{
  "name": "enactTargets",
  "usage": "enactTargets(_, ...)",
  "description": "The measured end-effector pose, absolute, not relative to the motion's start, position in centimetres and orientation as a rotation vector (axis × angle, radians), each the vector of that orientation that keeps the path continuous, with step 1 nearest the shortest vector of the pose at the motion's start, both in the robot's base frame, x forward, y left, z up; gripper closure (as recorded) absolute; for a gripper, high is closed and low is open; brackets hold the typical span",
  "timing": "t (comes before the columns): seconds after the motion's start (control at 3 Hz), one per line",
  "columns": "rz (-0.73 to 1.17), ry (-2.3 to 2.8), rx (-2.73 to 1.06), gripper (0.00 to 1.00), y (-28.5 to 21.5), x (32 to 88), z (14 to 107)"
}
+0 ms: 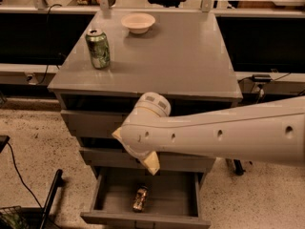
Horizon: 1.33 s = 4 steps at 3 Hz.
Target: Pick orange can from bottom drawer and place on counter
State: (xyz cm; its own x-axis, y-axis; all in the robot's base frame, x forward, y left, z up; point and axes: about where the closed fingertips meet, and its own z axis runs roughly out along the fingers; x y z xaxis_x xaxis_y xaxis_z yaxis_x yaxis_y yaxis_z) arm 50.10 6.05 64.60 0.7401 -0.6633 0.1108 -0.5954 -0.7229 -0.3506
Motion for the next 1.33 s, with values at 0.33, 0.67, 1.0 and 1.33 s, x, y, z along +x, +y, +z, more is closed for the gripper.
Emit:
enactTargets(0.33,-0.265,0.859,-2.667,0.0,5.2,50.3,59.5)
enactTargets(0.67,-0.256,0.824,-2.66,0.0,5.9,50.8,59.0)
enactTargets(1.0,-0.221,0.769,-2.687,0.0,6.6,51.7,57.1)
enactTargets(1.33,-0.15,0.699,-2.627,0.0,7.4,53.2,53.7)
